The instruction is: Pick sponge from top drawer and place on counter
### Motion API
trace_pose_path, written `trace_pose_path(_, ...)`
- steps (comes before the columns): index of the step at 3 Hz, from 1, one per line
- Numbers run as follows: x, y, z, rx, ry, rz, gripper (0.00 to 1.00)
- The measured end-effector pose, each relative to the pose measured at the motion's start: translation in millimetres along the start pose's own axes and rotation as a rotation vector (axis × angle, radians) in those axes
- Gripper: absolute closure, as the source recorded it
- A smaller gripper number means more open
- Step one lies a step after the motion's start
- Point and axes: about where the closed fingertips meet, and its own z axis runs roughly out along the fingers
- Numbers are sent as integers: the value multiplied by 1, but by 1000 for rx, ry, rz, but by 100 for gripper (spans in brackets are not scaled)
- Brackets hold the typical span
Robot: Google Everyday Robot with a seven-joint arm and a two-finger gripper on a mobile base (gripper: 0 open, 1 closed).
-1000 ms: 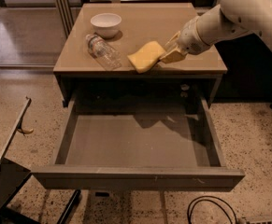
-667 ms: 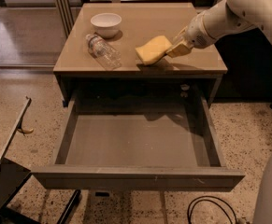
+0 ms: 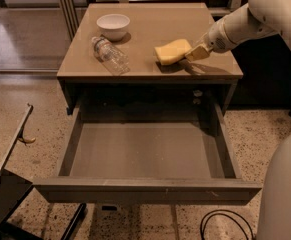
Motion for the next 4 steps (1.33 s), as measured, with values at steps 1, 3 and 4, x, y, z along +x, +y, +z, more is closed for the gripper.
trace_pose_path(1,1,-2,3,0,6,26,52)
trace_pose_path(3,6,0,9,-25,68,70,5)
trace_pose_path(4,6,0,9,-25,68,70,0)
